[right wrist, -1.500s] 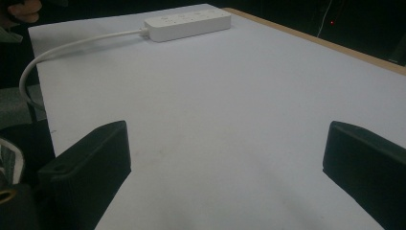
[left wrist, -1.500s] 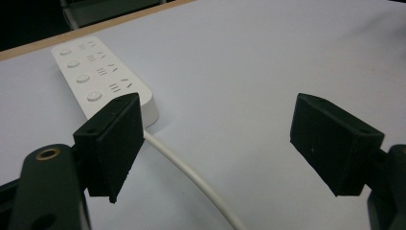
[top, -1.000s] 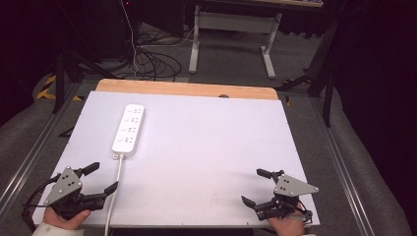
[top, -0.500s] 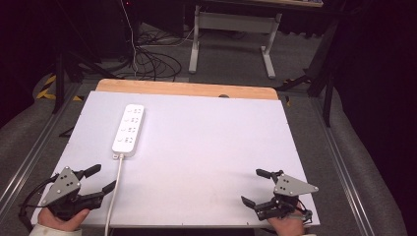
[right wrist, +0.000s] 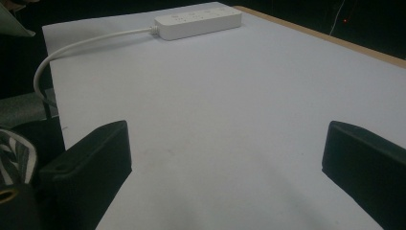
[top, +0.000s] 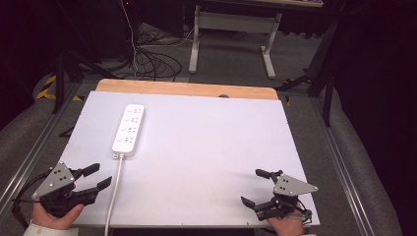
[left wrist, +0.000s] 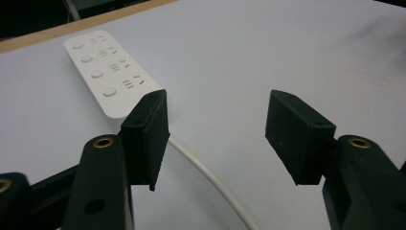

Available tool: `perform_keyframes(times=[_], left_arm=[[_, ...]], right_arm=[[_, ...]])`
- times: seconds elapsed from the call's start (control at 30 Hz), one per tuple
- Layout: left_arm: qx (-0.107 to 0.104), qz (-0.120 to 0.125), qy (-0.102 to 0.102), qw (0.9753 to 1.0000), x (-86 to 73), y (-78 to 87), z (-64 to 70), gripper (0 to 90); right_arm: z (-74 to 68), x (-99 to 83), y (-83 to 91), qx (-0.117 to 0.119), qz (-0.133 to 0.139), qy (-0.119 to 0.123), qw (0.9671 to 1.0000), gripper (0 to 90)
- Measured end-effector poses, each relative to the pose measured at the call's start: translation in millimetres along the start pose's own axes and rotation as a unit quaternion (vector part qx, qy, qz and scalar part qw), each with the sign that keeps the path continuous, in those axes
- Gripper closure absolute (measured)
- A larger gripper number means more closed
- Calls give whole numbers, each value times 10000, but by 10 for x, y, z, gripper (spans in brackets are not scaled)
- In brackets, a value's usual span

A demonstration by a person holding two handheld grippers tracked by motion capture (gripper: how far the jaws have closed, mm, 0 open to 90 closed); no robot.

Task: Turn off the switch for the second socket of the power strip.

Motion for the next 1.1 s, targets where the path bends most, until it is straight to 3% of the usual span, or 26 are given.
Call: perform_keyframes(times=[0.23,0.53,0.83,0.9,1.1], left_arm=[[116,6,-65,9999,98,-15,-50,412],[82,70,126,9999,290,-48,-217,455],[147,-261,-43,9995,426,-185,-301,447],[241,-377,-133,9989,475,-223,-316,454],[276,-364,-175,9988,574,-302,-384,465]], right_arm=[[-4,-6,-13,4,-23,-4,10000,36],[-3,-14,-15,-12,-50,-7,10000,37],[-2,-20,-6,-12,-55,-11,10000,37],[-4,-20,-6,-4,-49,-16,10000,37],[-6,-19,-4,-6,-43,-16,10000,36]])
Point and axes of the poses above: each handheld gripper's, and its own axes: y roughly backward along the jaws, x roughly out of its top, z roughly to its right, the point moved 9 cm from there along -y, roughly forward along the jaws, and after that the axes turned 5 degrees about -x, right-handed, at the moved point
